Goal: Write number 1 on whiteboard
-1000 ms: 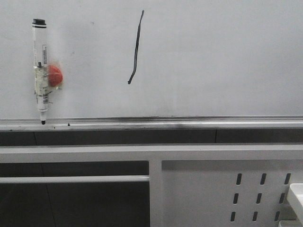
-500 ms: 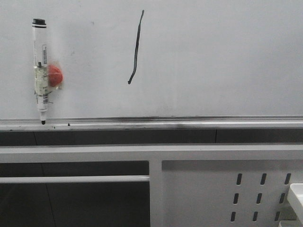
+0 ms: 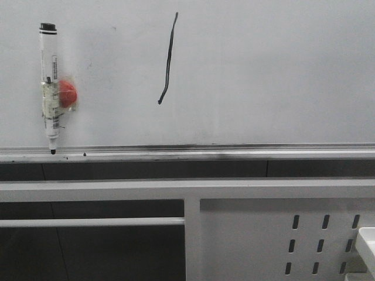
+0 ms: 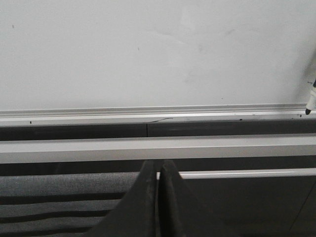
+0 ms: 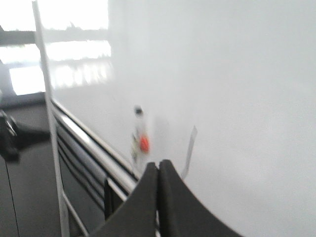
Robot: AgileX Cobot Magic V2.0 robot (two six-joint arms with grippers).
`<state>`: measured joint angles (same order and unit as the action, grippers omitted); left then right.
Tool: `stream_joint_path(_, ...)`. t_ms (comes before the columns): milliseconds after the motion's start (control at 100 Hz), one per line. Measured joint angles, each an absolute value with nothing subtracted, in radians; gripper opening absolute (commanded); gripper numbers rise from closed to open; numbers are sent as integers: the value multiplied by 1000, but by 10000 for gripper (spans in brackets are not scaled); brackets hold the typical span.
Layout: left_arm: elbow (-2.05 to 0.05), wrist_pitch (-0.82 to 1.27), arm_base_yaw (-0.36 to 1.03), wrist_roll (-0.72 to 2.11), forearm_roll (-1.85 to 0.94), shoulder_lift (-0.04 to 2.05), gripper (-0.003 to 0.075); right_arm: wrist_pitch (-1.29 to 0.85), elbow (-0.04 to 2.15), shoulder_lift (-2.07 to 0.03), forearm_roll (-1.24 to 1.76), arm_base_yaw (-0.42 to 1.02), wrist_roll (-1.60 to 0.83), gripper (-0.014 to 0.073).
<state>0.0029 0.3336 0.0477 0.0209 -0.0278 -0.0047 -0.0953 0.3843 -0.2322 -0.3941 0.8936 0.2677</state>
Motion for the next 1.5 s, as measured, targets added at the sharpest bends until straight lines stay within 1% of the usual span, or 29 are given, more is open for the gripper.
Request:
stream_joint_path(60, 3, 334, 48, 21, -28, -5, -20, 65, 332, -232, -326, 877, 192, -71)
stream_joint_path(150, 3, 334, 48, 21, -28, -5, -20, 199, 248, -232, -201, 855, 71, -71)
stream_joint_path(240, 3, 334, 48, 21, -28, -5, -20, 283, 141, -232, -132, 841, 11, -71)
stream_joint_path(380, 3, 336, 48, 21, -28, -5, -20, 340, -4, -232, -46, 822, -13, -71)
stream_joint_path(510, 3, 336, 48, 21, -28, -5, -20, 275, -9, -232, 10, 777, -22, -71)
stream_joint_path(630, 3, 336, 48, 21, -28, -5, -20, 254, -9, -232, 32, 678, -24, -71)
stream_joint_path(750, 3, 336, 48, 21, -28, -5, -20, 213, -9, -188, 46, 533, -26, -71)
stream_joint_path(960, 3, 336, 48, 21, -28, -5, -20, 52, -9, -4, 67, 207, -26, -71)
stream_joint_path(1010, 3, 336, 48, 21, -28, -5, -20, 0, -9, 5, 75, 131, -26, -71)
stream_joint_path(1130, 3, 336, 48, 21, -28, -5, -20, -81, -9, 9, 81, 14, -26, -71)
stream_joint_path(1240, 3, 336, 48, 21, -28, -5, -20, -93, -9, 9, 81, -30, -26, -71)
stream_joint_path(1500, 3, 336, 48, 21, -28, -5, -20, -178, -9, 11, 60, -34, -26, -71)
